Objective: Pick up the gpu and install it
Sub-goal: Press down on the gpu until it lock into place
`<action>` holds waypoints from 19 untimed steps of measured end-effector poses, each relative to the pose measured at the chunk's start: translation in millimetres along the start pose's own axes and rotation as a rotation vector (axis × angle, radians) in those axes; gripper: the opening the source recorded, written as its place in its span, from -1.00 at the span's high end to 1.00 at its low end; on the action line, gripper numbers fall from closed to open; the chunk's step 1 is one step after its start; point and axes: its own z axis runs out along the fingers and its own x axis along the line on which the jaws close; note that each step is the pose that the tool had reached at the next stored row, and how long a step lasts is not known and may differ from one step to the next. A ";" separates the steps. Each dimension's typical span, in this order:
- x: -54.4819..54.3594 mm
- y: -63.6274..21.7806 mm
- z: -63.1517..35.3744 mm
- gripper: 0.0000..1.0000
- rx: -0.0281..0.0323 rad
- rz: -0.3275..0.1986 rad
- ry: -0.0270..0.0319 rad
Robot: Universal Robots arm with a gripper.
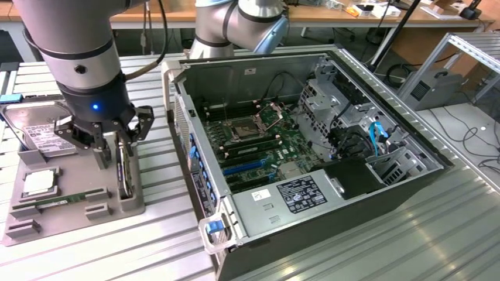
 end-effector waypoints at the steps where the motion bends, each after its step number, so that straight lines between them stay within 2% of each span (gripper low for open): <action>1: 0.0 -0.1 2.4 0.16 0.0000 0.000 0.0000; 4: 0.2 0.6 9.9 0.16 0.0001 0.000 0.0000; 7: 0.8 8.8 24.3 0.16 0.0002 0.000 0.0000; 9: 1.0 10.8 28.7 0.16 0.0010 0.000 0.0000; 13: 1.1 11.5 30.3 0.16 0.0013 0.000 0.0000; 14: 1.1 11.5 30.3 0.19 0.0013 0.000 0.0000; 16: 1.1 11.5 30.3 0.44 0.0013 0.000 0.0001; 19: 1.1 11.5 30.3 0.47 0.0013 0.000 0.0000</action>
